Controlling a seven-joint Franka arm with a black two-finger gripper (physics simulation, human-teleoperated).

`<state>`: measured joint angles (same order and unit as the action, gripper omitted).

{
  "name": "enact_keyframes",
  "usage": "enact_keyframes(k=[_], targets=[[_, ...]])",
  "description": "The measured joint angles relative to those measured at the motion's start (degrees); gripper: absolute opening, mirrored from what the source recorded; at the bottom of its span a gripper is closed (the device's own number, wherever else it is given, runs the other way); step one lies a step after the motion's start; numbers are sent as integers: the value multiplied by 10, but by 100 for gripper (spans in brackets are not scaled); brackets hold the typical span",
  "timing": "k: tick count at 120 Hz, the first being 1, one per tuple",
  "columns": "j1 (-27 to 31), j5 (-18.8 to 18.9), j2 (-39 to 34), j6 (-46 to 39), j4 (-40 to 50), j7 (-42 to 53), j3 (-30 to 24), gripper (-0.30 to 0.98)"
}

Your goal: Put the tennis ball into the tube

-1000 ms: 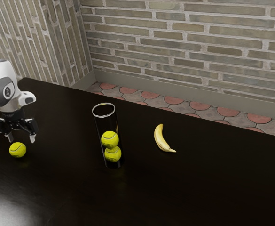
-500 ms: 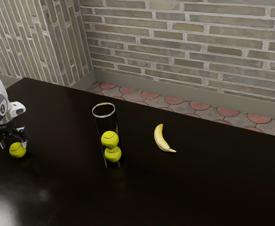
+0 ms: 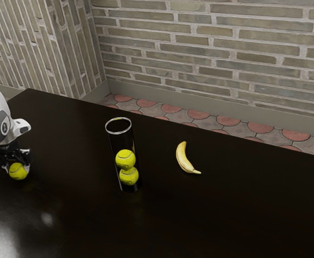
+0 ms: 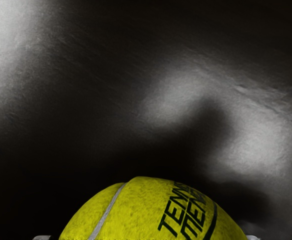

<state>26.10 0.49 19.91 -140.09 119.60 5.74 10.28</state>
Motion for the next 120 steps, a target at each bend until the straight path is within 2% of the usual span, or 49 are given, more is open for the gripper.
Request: enact_keyframes(k=[26, 45, 53, 67, 75, 87, 104, 120], targets=[[0, -1, 2, 0, 8, -3, 0, 40], [-1, 3, -29, 21, 9, -8, 0, 30], [-2, 5, -70, 42, 22, -11, -5, 27], [-10, 8, -193, 94, 47, -19, -42, 23], [-39, 8, -258, 126, 49, -24, -51, 23], [-124, 7, -316, 159, 49, -30, -54, 23], [-215, 0, -332, 185, 32, -39, -52, 24], [-240, -3, -327, 198, 14, -50, -63, 25]])
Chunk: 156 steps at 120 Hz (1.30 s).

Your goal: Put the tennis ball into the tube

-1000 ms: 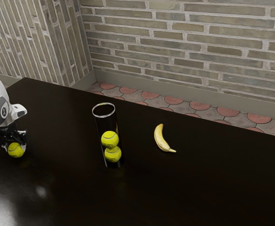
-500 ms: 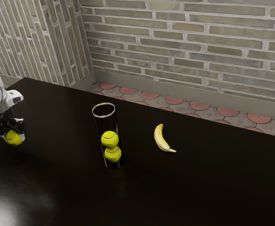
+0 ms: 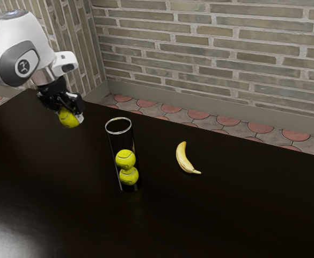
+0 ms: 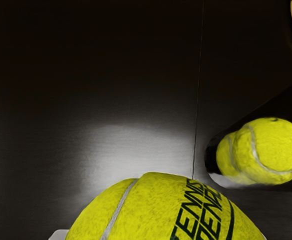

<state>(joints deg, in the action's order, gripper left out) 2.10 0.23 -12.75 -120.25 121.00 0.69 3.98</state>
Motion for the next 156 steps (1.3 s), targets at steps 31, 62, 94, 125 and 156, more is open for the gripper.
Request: enact_keyframes(k=[31, 62, 94, 125, 156], targets=[[-6, -3, 75, 15, -90, -15, -58, 27], [-12, -5, 115, 23, -130, -23, -76, 29], [-21, -7, 134, 27, -150, -27, -91, 39], [-45, -14, 132, 41, -149, -24, -86, 60], [-50, 3, 151, 168, -301, -12, -89, 66]])
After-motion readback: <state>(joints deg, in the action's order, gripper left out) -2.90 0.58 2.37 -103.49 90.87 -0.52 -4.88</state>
